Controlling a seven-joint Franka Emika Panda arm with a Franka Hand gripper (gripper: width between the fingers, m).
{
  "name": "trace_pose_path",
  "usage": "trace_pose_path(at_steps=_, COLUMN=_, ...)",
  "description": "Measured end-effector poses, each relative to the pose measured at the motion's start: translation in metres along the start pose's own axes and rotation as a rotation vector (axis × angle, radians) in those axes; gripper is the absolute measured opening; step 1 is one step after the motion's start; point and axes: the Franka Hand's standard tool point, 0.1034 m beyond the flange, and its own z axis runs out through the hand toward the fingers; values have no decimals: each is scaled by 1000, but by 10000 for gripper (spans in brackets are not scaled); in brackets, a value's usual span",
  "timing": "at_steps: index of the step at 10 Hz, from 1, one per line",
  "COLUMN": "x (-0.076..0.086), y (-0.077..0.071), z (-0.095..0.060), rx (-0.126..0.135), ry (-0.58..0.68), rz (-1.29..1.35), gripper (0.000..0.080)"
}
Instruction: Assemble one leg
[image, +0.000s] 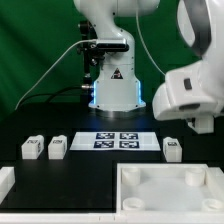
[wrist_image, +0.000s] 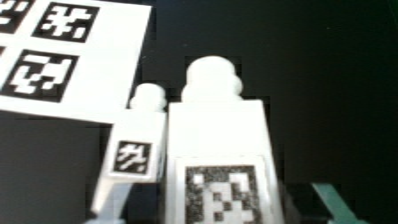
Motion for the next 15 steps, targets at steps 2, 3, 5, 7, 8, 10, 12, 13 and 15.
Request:
trace_pose_path(at_steps=2, x=4, y=3, z=-14, rx=1, ry=252, rz=3, gripper=291)
trace_pose_path(at_steps=3, x=3, y=4, z=-12, rx=-4, ry=343, rz=4, gripper=291)
trace_pose_path(at_steps=5, x=6, y=7, z=-19, rx=-5, ry=510, rz=-11, gripper=291)
trace_pose_path(at_steps=7, x=27, y=36, z=-87, rx=4, ry=763, rz=-80, gripper=291)
trace_pose_path(at_steps=8, x=33, y=39, z=-111, rx=7, ry=852, rz=-77, gripper=291)
trace_pose_path(at_steps=10, x=31, y=25, z=-125, rx=-25, ry=1130, rz=-106, gripper=291)
trace_pose_path(at_steps=12, x=30, y=30, z=-125, rx=-25, ry=1346, rz=-104, gripper=291)
trace_pose_path(at_steps=13, x=31, y=31, z=-122, rx=-21, ry=1437, rz=-105, gripper=291)
trace_pose_path(at_steps=15, x=46, y=42, z=-128, rx=-44, ry=1423, rz=-121, gripper=291)
